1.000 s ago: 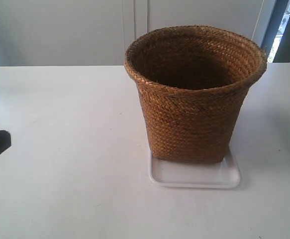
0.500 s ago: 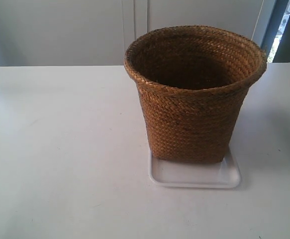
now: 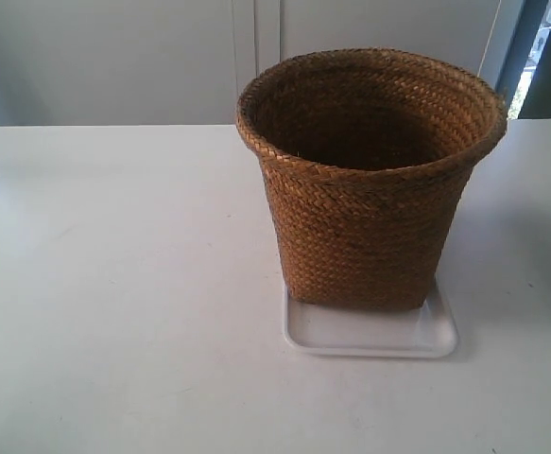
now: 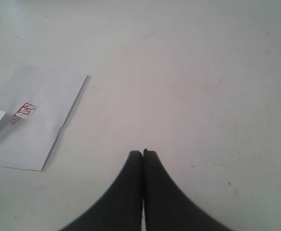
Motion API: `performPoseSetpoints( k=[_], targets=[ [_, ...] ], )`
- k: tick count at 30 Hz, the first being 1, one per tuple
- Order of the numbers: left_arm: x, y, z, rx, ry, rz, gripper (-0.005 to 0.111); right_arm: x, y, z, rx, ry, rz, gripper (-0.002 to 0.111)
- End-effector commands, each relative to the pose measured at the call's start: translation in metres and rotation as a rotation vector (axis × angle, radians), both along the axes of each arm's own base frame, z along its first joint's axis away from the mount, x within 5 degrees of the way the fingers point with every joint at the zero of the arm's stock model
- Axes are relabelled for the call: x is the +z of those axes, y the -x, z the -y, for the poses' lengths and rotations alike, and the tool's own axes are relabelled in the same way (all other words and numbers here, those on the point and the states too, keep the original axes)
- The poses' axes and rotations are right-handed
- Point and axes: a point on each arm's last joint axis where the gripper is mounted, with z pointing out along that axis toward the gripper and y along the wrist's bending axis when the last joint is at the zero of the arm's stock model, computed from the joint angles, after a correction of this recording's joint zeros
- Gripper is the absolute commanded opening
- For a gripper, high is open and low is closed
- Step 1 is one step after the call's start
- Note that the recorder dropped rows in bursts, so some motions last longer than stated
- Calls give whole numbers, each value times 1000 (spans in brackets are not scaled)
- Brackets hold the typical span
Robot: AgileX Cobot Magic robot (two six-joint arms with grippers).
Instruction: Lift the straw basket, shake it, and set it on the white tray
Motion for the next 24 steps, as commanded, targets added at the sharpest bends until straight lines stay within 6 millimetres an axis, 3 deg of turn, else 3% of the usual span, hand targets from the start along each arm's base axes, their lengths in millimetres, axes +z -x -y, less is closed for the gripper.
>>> performPoseSetpoints(
  k=[1,10,24],
  targets=[
    [-2,0,0,7,1,-8,0,-1,1,0,2,-2,3,0],
    [-31,-2,0,2,-9,-67,0,-1,1,0,2,-2,3,0],
    [-26,-5,1,-7,-8,0,0,0,3,1,0,-6,18,0]
  ],
)
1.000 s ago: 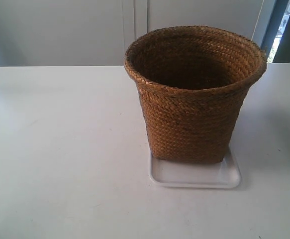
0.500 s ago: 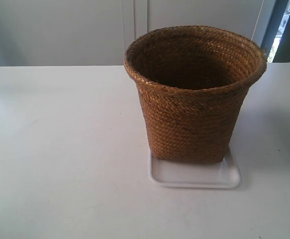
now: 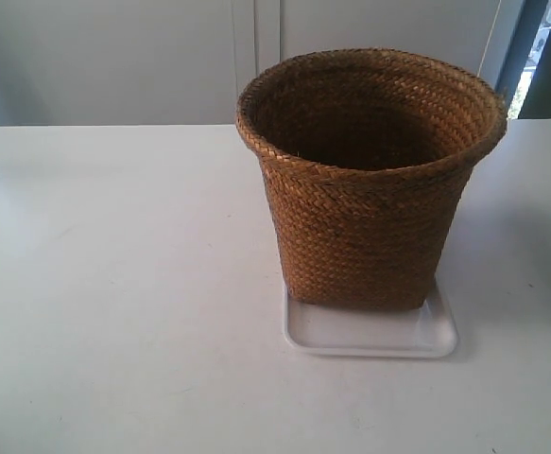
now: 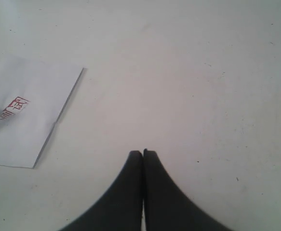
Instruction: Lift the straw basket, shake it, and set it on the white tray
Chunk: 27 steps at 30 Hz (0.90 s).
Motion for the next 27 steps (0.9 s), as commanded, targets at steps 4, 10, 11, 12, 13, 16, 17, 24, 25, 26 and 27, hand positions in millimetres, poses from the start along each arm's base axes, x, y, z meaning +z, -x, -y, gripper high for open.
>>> performPoseSetpoints(
  k=[4,10,11,12,13,16,17,24,25,26,27],
  targets=[
    [-2,0,0,3,1,-4,0,5,12,3,-3,-23,77,0],
    [-2,0,0,3,1,-4,0,8,31,14,-66,264,240,0],
    [-2,0,0,3,1,-4,0,6,33,16,-103,285,257,0],
    [-2,0,0,3,1,-4,0,4,35,17,-135,289,267,0],
    [-2,0,0,3,1,-4,0,2,37,19,-183,290,284,0],
    [-2,0,0,3,1,-2,0,-12,32,21,-262,247,266,0],
    [-2,0,0,4,0,-6,0,-16,31,22,-284,228,257,0],
    [-2,0,0,4,0,-6,0,-66,21,24,-317,127,119,0],
    [-2,0,0,4,0,-6,0,-70,20,24,-317,128,106,0],
    [-2,0,0,4,0,-6,0,-70,20,24,-317,128,106,0],
    [-2,0,0,4,0,-6,0,-73,21,25,-322,130,76,0]
  ],
)
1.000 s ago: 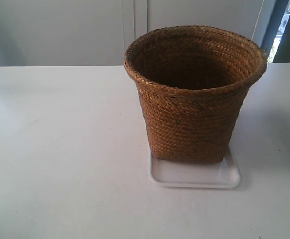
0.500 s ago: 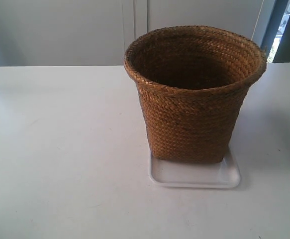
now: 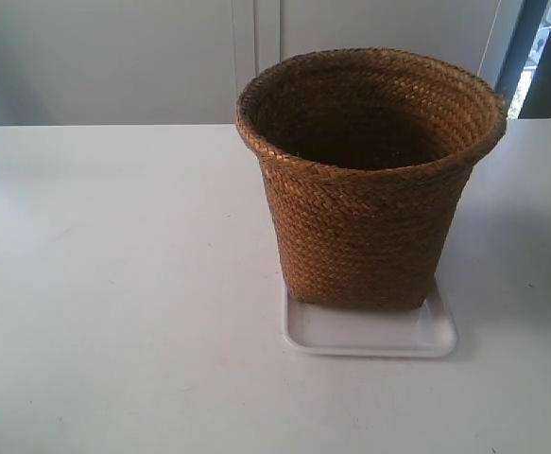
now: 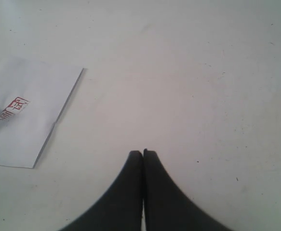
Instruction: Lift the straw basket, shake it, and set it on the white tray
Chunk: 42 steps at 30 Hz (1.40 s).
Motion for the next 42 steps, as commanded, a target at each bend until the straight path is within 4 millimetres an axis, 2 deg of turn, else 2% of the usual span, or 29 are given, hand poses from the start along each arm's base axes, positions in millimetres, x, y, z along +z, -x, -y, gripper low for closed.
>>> performPoseSetpoints(
  k=[1,42],
  targets=[
    [-2,0,0,4,0,-8,0,-15,1,2,-26,-29,-87,0],
    [-2,0,0,4,0,-8,0,-17,1,2,-33,-34,-114,0]
  ],
)
